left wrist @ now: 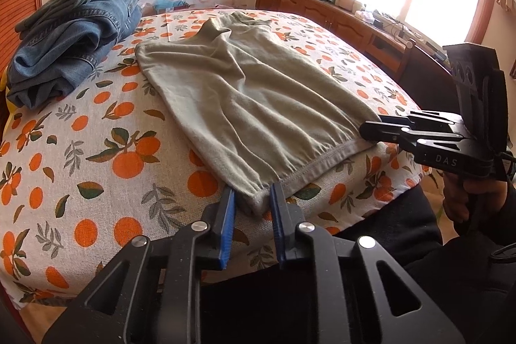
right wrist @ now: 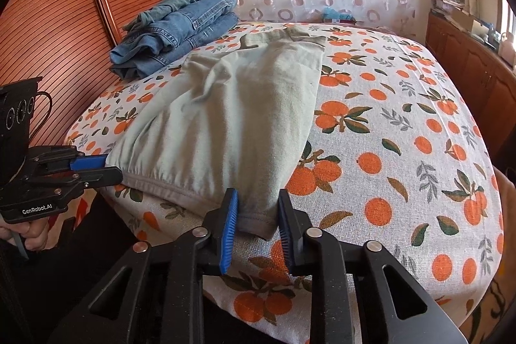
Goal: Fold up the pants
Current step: 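Grasp the hem with the left gripper and fold it toward the waistband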
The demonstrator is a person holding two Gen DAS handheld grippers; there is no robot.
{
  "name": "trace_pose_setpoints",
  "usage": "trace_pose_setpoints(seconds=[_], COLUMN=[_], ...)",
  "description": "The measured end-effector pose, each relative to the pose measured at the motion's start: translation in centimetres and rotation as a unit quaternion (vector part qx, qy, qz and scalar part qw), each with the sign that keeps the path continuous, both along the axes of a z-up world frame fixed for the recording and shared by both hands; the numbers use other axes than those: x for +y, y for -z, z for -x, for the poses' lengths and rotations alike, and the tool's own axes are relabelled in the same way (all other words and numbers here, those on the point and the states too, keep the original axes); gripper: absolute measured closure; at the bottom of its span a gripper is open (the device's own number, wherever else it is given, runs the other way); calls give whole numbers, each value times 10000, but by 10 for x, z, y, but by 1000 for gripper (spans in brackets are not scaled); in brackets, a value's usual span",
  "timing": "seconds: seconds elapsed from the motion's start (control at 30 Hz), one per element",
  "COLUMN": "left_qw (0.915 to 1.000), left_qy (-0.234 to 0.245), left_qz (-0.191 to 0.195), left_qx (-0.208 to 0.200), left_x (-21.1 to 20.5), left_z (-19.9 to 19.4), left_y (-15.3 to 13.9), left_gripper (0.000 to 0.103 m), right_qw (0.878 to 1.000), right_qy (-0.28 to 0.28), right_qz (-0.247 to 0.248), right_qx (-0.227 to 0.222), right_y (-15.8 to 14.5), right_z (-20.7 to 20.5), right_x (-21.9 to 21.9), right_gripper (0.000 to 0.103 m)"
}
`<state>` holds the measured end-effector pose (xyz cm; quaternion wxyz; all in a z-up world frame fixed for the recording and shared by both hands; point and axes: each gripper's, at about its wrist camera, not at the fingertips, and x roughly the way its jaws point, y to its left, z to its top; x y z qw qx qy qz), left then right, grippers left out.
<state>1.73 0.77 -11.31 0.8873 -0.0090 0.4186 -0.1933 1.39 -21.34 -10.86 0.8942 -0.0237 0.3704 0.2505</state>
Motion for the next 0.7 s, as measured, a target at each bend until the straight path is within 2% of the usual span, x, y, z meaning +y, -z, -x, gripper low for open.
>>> trace_pose_setpoints(seconds=[0.07, 0.17, 0.37, 0.53, 0.7], left_qw=[9999, 9996, 9992, 9982, 9980], left_qy=[-40, -85, -146, -296, -359], left_qz=[98, 240, 279, 311, 283], left_qx=[43, 74, -232, -417, -448], left_x=[3, 8, 15, 25, 31], left_z=[-1, -6, -25, -60, -98], left_y=[0, -3, -24, -42, -45], left_gripper=[84, 89, 92, 92, 92], right_qw=[10000, 9997, 9981, 9967, 9972], right_qy=[23, -41, -134, -188, -227], right_qz=[-38, -181, -281, -343, -323], right_qx=[-57, -125, -528, -707, -630], right_y=[-3, -10, -39, -60, -62], right_z=[1, 0, -14, -44, -81], right_x=[-2, -1, 3, 9, 15], right_gripper=[92, 94, 95, 95, 95])
